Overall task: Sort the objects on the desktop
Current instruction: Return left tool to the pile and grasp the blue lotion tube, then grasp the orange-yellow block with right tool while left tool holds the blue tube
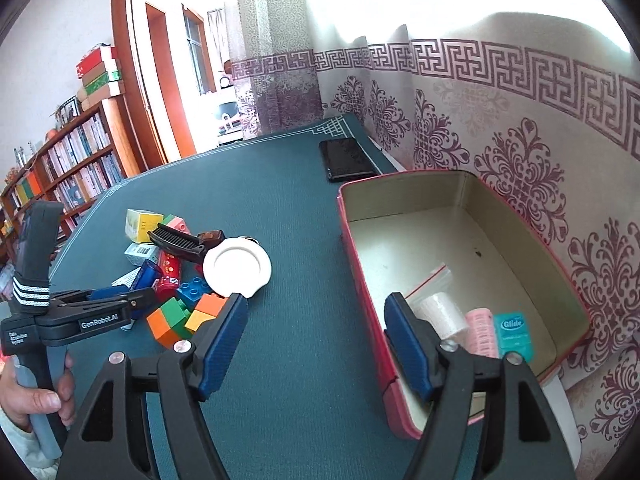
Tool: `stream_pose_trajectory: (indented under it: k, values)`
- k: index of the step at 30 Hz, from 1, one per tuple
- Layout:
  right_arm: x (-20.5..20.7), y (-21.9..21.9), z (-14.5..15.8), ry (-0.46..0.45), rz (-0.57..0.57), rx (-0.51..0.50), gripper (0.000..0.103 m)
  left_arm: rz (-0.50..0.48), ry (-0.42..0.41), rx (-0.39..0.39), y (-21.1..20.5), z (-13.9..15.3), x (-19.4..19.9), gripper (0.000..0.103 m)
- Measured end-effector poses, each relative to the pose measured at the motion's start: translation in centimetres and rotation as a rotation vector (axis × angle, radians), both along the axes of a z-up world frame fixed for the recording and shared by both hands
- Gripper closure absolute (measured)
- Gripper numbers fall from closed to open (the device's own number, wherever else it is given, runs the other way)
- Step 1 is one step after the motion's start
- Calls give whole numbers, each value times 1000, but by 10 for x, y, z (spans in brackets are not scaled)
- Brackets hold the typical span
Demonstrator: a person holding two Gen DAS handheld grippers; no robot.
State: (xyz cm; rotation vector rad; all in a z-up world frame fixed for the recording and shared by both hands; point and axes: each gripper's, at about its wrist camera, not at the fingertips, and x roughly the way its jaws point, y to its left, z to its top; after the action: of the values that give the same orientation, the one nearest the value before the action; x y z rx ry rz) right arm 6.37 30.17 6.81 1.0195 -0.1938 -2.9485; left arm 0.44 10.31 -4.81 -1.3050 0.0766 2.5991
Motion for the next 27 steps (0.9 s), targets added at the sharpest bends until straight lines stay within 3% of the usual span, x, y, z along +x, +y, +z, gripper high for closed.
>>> stream_pose_trajectory:
  k: [4,7,18,27]
  values:
    - [-9,-11,-4,-33,50,-24,28,-7,22,-11,2,0,1,53]
    - [-14,-22,-9,-56,84,-38,28,-16,30,-24,4,1,3,61]
    - [-37,-52,-26,-140,164,-52,28,-68,-23,61,4,-5,8,69]
    - [-51,-64,-40,-189,186,-44,28,-40,-61,126,-8,-9,-13,69]
